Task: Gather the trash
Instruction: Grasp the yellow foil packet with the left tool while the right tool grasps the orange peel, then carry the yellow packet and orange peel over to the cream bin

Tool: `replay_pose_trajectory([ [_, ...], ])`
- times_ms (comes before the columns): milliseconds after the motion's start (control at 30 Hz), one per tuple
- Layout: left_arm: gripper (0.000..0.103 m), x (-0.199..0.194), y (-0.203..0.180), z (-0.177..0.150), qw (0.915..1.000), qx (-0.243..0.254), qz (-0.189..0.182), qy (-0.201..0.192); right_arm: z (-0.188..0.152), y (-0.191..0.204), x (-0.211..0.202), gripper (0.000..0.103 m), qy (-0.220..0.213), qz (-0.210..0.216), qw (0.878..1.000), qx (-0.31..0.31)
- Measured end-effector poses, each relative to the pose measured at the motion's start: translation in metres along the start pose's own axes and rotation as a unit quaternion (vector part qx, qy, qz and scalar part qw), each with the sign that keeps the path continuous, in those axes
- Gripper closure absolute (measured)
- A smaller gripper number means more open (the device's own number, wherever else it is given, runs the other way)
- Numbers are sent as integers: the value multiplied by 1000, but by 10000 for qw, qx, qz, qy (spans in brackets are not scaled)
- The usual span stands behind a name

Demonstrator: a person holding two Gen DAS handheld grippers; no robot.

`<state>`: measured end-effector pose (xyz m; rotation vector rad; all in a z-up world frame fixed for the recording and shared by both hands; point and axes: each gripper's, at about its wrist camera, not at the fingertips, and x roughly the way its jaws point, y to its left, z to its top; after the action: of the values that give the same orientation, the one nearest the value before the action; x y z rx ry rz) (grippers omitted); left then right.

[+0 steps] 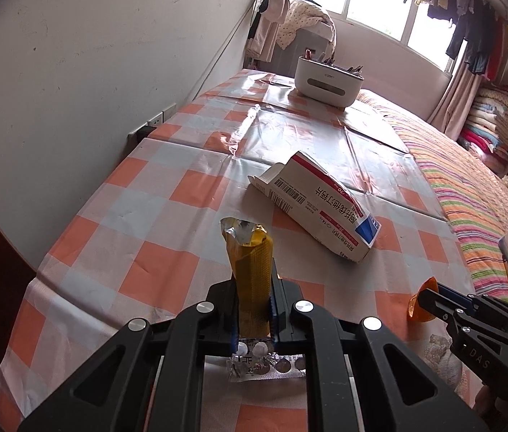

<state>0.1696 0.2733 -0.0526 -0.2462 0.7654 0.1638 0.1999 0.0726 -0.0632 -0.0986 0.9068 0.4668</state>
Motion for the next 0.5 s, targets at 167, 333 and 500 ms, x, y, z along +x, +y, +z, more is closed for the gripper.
replay_pose_trajectory([
  [167,91,-14,-5,-1,9998,77,-6,-203,-1,-7,-16,85,-196,101,9995,224],
  [333,91,-26,-14,-3,9992,200,-48,-337,-8,-16,-30,85,-305,174,9984,451],
  [500,91,-34,-22,-7,9988,297,-112,-371,-14,-26,-46,85,-462,189,9969,611],
])
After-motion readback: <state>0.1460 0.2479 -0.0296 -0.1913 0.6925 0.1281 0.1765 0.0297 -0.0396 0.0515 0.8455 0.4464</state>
